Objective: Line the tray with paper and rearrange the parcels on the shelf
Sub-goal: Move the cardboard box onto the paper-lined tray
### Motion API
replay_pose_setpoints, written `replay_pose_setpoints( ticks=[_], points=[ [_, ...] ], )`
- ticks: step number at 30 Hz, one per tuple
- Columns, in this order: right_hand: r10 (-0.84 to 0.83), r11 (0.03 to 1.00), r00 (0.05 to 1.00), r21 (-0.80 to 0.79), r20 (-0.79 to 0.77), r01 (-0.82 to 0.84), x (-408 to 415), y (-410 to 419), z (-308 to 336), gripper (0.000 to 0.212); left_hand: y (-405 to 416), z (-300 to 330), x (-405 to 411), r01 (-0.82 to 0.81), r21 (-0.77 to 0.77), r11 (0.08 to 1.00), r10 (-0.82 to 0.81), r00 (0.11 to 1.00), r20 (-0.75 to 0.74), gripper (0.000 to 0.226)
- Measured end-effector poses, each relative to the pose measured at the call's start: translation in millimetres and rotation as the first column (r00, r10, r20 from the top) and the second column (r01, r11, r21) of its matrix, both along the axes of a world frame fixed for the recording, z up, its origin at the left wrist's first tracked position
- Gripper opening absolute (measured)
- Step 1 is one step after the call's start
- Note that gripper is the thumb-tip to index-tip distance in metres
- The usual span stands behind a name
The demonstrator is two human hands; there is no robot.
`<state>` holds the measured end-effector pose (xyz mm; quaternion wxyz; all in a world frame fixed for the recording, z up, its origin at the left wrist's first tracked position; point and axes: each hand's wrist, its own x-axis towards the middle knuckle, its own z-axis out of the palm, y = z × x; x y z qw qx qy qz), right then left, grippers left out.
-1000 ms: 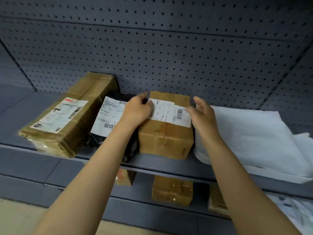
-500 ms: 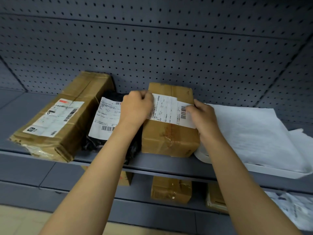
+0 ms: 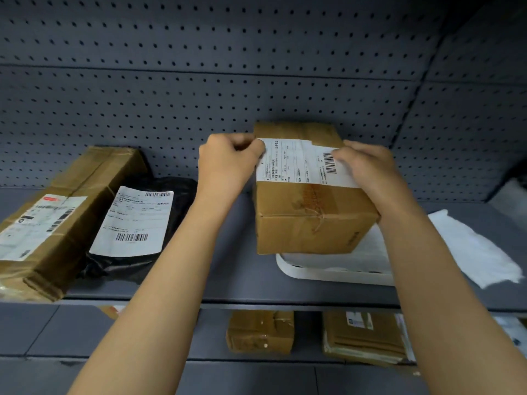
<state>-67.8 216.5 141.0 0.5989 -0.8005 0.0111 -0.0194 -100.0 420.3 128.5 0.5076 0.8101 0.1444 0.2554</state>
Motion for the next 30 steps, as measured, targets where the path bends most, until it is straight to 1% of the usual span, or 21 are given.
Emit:
replay_pose_setpoints(
  ticks=[1,2,3,4,5,6,7,9,10,12,14,17,19,20,22,23,25,27,28,30],
  points=[
    [-0.024,1.0,1.0,0.012,-0.006,0.024,3.3,-8.6,-0.3,0.034,-8.9,-1.8,5.6,0.024,-0.006,1.0,-0.024,1.0,-0.004,0.019],
    [-0.042,0.999,0.999,0.024,-0.013,0.043,5.9,-17.5,-0.5,0.038,-18.3,-4.1,10.8,0.045,-0.009,0.999,-0.045,0.999,-0.011,0.024],
    [-0.054,0.998,0.998,0.02,-0.016,0.054,8.1,-28.1,-1.3,0.035,-29.6,-6.5,16.0,0.067,-0.01,0.998,-0.067,0.998,-0.02,0.034],
    [-0.059,0.998,0.998,0.01,-0.023,0.059,10.4,-38.4,-2.4,0.027,-40.1,-9.3,20.9,0.081,-0.009,0.997,-0.081,0.996,-0.028,0.044],
    [-0.064,0.998,0.997,-0.002,-0.036,0.064,13.8,-48.1,-5.2,0.018,-49.0,-11.9,24.2,0.095,-0.015,0.995,-0.096,0.995,-0.037,0.05],
    [-0.077,0.997,0.996,-0.011,-0.047,0.076,15.2,-56.5,-6.8,0.013,-58.1,-13.5,27.3,0.113,-0.019,0.993,-0.114,0.992,-0.049,0.051],
    [-0.088,0.996,0.995,-0.02,-0.052,0.087,17.9,-65.7,-9.1,0.012,-67.3,-15.2,30.7,0.128,-0.025,0.991,-0.13,0.989,-0.068,0.045],
    [-0.084,0.996,0.994,-0.03,-0.069,0.082,26.0,-83.8,-15.9,0.012,-83.7,-20.8,37.8,0.144,-0.037,0.989,-0.147,0.984,-0.101,0.024],
    [-0.086,0.996,0.993,-0.042,-0.077,0.083,28.8,-90.0,-18.8,0.013,-90.5,-23.7,40.0,0.148,-0.031,0.989,-0.15,0.983,-0.107,0.021],
    [-0.101,0.994,0.991,-0.06,-0.09,0.096,32.8,-99.3,-26.2,0.014,-100.9,-29.8,44.0,0.153,-0.004,0.988,-0.152,0.982,-0.111,0.03],
    [-0.111,0.993,0.988,-0.061,-0.109,0.105,37.7,-105.7,-33.9,0.024,-108.5,-37.4,49.4,0.154,0.002,0.988,-0.152,0.98,-0.125,0.028],
    [-0.092,0.993,0.985,-0.081,-0.146,0.081,45.1,-110.6,-47.3,0.017,-116.9,-47.9,54.3,0.163,-0.006,0.987,-0.162,0.972,-0.168,0.036],
    [-0.083,0.994,0.983,-0.086,-0.167,0.069,49.1,-112.6,-56.1,0.019,-119.5,-55.2,56.2,0.161,-0.026,0.987,-0.163,0.968,-0.192,0.02],
    [-0.078,0.994,0.982,-0.092,-0.174,0.063,50.0,-113.0,-60.2,0.02,-120.0,-59.0,55.8,0.162,-0.029,0.986,-0.164,0.964,-0.209,0.021],
    [-0.063,0.994,0.979,-0.097,-0.196,0.044,47.8,-114.0,-68.5,0.016,-119.7,-69.5,55.5,0.165,-0.027,0.986,-0.167,0.96,-0.225,0.044],
    [-0.056,0.996,0.979,-0.077,-0.198,0.041,45.1,-114.4,-72.0,0.017,-119.4,-73.4,55.2,0.153,-0.028,0.988,-0.155,0.962,-0.225,0.051],
    [-0.048,0.998,0.984,-0.034,-0.17,0.043,41.4,-116.1,-77.7,0.018,-120.5,-77.1,53.5,0.137,-0.046,0.99,-0.143,0.966,-0.213,0.057],
    [-0.035,0.998,0.988,-0.063,-0.151,0.026,40.7,-115.5,-78.2,0.02,-121.5,-78.3,52.3,0.126,-0.039,0.991,-0.132,0.969,-0.21,0.06],
    [-0.026,0.995,0.989,-0.101,-0.144,0.012,40.1,-114.0,-76.3,0.026,-122.0,-77.5,51.8,0.127,-0.025,0.992,-0.129,0.968,-0.216,0.065],
    [-0.032,0.989,0.994,-0.148,-0.102,0.016,40.0,-112.9,-71.2,0.046,-120.8,-74.7,51.0,0.139,-0.001,0.99,-0.136,0.965,-0.225,0.074]
  ],
)
